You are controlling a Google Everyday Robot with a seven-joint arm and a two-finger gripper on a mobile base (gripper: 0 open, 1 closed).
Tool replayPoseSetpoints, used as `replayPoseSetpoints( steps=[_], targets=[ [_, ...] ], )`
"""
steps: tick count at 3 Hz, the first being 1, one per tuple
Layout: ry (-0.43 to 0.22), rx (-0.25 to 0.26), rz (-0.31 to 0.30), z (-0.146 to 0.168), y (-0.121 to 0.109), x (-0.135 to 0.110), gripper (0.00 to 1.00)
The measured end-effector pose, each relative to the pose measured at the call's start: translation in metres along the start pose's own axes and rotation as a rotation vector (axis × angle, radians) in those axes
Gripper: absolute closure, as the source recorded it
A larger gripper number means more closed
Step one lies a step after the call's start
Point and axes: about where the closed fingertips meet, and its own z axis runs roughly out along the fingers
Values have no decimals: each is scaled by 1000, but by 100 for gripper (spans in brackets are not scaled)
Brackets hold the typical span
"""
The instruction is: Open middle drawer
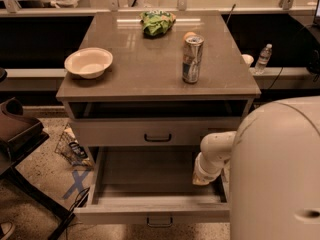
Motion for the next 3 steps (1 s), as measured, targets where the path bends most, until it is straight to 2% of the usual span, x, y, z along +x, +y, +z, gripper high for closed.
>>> replayPoseSetpoints(
  steps=[1, 2, 3],
  targets=[
    [-63, -83, -2, 48, 13, 1, 100],
    [-96, -129, 37, 72, 41, 17, 100],
    [-87, -149, 63, 65, 68, 27, 100]
  ],
)
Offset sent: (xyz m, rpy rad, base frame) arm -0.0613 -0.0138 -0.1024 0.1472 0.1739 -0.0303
